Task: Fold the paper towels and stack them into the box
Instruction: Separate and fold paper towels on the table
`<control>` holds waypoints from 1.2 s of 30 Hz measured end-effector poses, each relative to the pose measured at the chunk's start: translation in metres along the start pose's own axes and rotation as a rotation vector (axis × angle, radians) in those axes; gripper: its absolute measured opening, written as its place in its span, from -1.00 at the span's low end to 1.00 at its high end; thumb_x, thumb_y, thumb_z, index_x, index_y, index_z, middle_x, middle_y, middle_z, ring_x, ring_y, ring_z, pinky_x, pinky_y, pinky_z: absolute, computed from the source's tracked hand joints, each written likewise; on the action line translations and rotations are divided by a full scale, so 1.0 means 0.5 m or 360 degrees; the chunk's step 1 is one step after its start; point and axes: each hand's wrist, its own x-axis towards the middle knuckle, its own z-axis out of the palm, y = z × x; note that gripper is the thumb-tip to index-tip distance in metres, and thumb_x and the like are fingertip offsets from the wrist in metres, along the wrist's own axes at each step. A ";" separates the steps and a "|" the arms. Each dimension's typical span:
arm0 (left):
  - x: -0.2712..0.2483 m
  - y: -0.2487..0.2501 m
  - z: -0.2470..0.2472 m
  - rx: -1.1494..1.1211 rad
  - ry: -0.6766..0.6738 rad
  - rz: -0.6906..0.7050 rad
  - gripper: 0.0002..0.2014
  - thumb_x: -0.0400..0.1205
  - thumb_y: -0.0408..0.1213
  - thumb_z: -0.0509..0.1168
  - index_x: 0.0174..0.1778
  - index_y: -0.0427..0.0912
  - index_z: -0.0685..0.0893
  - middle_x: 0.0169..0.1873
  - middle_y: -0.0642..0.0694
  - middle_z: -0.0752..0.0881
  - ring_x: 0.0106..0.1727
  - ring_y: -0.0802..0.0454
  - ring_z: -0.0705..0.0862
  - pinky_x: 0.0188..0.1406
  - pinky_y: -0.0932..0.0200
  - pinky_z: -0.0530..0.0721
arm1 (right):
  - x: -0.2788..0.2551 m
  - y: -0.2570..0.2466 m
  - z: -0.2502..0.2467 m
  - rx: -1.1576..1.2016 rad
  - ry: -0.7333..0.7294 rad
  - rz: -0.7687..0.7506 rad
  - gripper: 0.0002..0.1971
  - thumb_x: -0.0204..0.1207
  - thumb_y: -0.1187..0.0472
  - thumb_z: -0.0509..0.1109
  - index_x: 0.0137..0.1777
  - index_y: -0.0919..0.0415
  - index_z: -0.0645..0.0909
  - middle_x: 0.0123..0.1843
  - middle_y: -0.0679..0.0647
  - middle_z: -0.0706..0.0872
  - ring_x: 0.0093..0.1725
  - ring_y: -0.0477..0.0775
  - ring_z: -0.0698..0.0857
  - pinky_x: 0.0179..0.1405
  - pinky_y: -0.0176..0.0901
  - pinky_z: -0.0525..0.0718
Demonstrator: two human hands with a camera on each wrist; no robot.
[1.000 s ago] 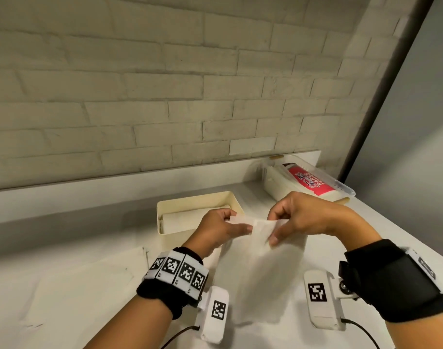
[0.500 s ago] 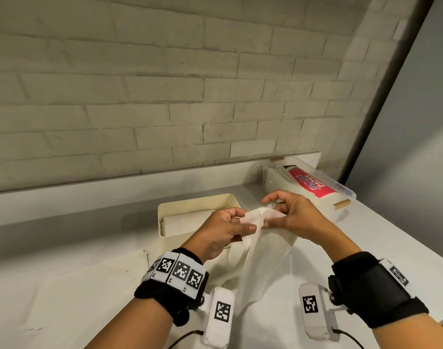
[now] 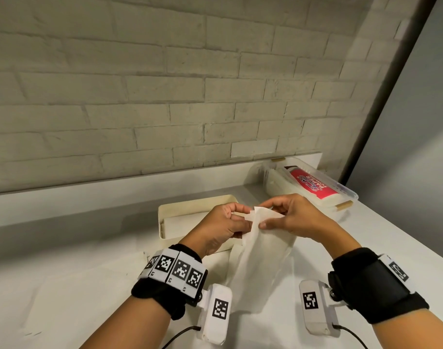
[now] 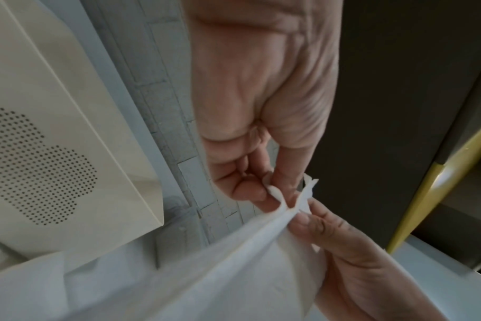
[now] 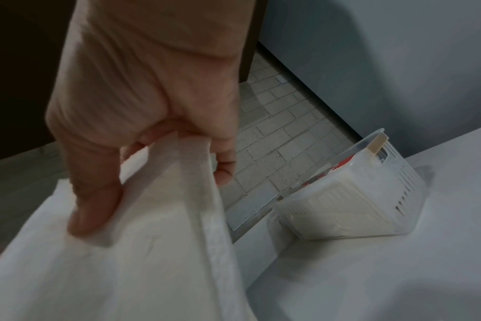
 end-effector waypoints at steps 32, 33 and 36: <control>0.023 -0.003 -0.009 -0.0014 0.0332 0.0070 -0.77 0.47 -0.56 0.42 -0.14 -0.15 0.61 -0.38 -0.14 0.72 -0.47 0.12 0.63 -0.40 0.33 0.61 | 0.005 0.020 0.009 -0.0160 0.0309 -0.0218 -0.73 0.19 0.20 0.66 -0.41 -0.18 0.65 -0.19 -0.13 0.56 -0.12 -0.19 0.52 -0.21 -0.53 0.43; 0.024 -0.004 -0.008 -0.0001 0.0352 0.0085 -0.76 0.47 -0.55 0.43 -0.15 -0.13 0.61 -0.38 -0.13 0.72 -0.47 0.13 0.65 -0.39 0.33 0.61 | 0.005 0.019 0.011 -0.0158 0.0295 -0.0194 -0.73 0.20 0.21 0.66 -0.40 -0.18 0.65 -0.22 -0.12 0.55 -0.16 -0.19 0.51 -0.25 -0.52 0.43; 0.025 -0.005 -0.004 0.0017 0.0394 0.0122 -0.76 0.47 -0.55 0.43 -0.19 -0.11 0.61 -0.35 -0.14 0.72 -0.41 0.08 0.65 -0.35 0.29 0.61 | 0.005 0.021 0.016 -0.0070 0.0241 -0.0128 -0.74 0.23 0.23 0.65 -0.35 -0.16 0.66 -0.20 -0.08 0.60 -0.18 -0.16 0.52 -0.24 -0.45 0.47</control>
